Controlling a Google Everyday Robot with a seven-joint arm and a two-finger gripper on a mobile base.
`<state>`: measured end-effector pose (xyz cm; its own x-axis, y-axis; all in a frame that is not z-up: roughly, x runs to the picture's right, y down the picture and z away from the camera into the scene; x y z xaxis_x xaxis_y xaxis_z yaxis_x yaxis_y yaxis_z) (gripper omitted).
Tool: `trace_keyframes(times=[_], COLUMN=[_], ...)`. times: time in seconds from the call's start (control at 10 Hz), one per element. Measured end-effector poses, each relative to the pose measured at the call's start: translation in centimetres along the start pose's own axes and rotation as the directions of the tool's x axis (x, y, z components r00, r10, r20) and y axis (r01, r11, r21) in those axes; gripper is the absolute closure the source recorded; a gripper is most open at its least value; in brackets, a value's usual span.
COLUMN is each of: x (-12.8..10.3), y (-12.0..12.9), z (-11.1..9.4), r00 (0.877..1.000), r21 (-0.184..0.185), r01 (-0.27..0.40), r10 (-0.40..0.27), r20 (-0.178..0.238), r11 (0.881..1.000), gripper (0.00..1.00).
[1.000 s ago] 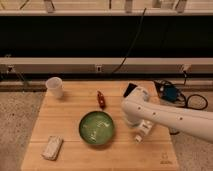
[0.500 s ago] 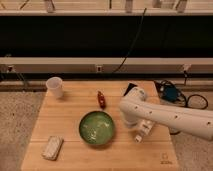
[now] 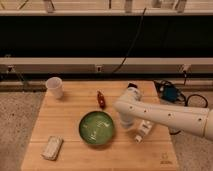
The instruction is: Push the ceramic bowl across the table
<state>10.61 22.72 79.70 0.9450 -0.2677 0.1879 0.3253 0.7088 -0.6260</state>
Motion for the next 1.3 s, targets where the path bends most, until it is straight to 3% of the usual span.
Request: trace_keyframes(times=[0.6, 0.8, 1.3], x=[-5.8, -7.1, -13.2], y=[-2.6, -3.2, -5.0], z=[0.2, 0.1, -0.2], r00=[0.992, 0.985, 0.965], r21=[-0.031, -0.038, -0.041], r01=[0.122, 0.169, 0.26], r10=[-0.122, -0.169, -0.261], r20=[-0.008, -0.013, -0.023], r11=[0.992, 0.985, 0.965], gripper=[1.0, 1.0, 1.0])
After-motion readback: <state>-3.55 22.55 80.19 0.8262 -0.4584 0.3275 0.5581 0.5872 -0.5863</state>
